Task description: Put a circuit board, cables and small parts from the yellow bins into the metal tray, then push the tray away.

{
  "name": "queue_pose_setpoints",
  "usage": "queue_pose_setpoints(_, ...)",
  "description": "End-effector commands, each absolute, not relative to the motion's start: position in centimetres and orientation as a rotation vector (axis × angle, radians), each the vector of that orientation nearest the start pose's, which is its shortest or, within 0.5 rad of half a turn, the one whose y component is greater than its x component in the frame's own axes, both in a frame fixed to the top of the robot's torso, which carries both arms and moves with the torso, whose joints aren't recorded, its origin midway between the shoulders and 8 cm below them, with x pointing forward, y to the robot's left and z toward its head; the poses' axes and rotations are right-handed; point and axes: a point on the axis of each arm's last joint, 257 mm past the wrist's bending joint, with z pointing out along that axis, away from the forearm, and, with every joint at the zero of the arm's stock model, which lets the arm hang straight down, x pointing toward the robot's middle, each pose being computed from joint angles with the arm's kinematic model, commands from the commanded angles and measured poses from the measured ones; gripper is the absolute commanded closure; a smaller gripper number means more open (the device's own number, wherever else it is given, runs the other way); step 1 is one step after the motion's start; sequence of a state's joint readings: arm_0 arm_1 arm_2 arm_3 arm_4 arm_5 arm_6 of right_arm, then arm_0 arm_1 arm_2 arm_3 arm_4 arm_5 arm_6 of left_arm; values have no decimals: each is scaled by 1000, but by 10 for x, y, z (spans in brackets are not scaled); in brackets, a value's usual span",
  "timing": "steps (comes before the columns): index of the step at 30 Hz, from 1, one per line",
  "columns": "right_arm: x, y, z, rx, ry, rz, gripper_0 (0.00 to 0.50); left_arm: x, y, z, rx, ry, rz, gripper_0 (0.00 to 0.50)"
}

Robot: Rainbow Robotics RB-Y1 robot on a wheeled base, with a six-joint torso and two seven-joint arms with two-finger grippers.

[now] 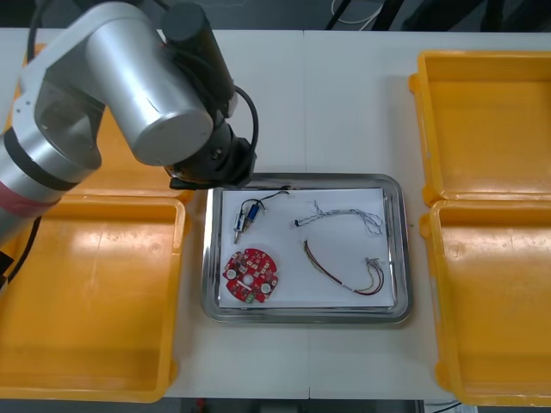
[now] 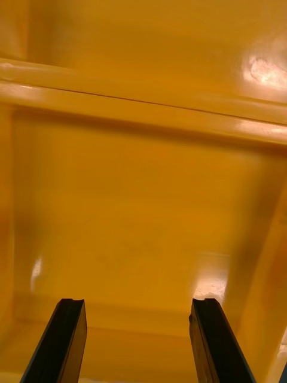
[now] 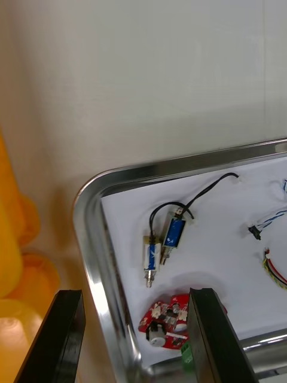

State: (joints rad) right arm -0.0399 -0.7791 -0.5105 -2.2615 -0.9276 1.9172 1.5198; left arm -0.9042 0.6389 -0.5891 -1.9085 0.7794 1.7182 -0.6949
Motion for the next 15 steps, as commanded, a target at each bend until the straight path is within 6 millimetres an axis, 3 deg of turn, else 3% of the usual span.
queue_pose_setpoints(1, 335, -385, -138, -312, 2622, -118, 0, 476, 141, -106, 127, 2585, -68, 0)
queue_pose_setpoints(9, 313, -341, -137, -655, 2637, -141, 0, 456, 216, -95, 95, 2677, 18, 0)
queue_pose_setpoints(15, 297, -304, -135, -910, 2564, -160, 0, 443, 254, -95, 82, 2682, 20, 0)
